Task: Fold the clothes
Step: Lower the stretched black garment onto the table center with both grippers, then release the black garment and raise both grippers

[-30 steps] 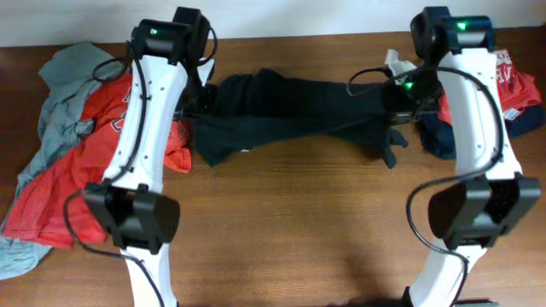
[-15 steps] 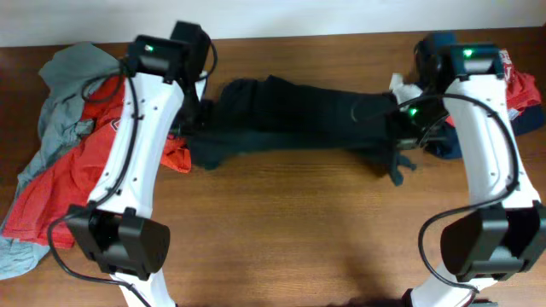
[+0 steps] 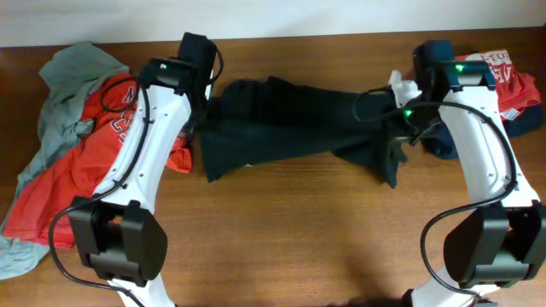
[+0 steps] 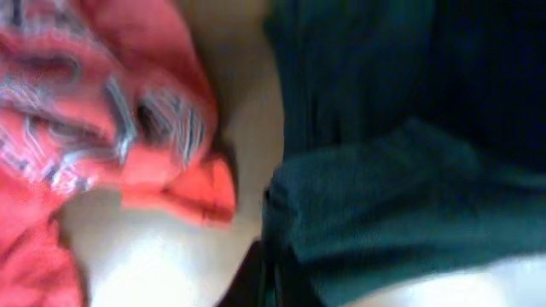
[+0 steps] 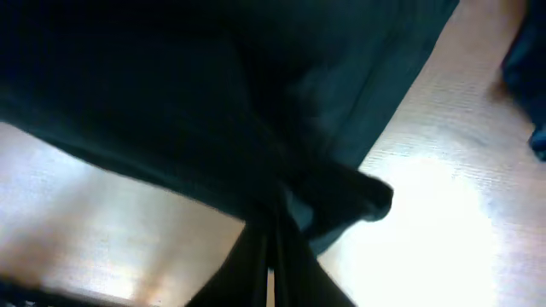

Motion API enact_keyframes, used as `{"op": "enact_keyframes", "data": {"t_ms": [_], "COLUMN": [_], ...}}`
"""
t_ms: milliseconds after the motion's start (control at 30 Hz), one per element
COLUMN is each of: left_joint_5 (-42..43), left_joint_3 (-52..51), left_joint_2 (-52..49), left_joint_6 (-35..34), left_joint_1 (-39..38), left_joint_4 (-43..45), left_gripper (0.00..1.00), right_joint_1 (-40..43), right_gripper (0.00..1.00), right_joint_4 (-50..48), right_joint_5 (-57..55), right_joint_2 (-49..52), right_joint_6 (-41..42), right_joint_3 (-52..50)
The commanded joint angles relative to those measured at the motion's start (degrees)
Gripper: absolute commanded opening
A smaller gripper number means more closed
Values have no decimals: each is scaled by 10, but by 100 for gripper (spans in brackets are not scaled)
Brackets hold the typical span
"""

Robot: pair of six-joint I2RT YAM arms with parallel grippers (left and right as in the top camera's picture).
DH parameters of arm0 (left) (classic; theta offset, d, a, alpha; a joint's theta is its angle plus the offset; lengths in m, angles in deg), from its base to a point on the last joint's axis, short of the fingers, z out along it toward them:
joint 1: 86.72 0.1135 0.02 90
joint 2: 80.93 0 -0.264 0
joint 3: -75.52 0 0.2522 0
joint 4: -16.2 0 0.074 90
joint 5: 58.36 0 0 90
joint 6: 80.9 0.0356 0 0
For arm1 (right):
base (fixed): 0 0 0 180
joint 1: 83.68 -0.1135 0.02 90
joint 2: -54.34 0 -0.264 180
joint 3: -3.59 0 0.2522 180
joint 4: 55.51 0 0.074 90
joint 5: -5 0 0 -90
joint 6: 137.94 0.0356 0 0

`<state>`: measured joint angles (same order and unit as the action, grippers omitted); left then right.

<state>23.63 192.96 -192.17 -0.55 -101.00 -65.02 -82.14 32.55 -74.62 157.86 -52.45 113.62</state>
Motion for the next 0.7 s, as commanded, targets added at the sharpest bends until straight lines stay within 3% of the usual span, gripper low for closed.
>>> {"op": "enact_keyframes", "data": {"t_ms": [0, 300, 667], "left_joint_5": [-8, -11, -39], "left_joint_3": [-46, -106, -107], "left_joint_2": [10, 9, 8], "left_joint_6": [-6, -5, 1], "left_joint_1": [2, 1, 2], "left_joint_4": [44, 155, 195], "left_gripper": [0, 0, 0], "right_joint_1": [5, 8, 53], "right_gripper": [4, 4, 4], "right_joint_4": [-13, -45, -69], "right_joint_5": [-8, -21, -27], "right_joint_2": [-16, 35, 106], "right_joint_6": [-2, -9, 8], "right_joint_3": [-3, -26, -42]}}
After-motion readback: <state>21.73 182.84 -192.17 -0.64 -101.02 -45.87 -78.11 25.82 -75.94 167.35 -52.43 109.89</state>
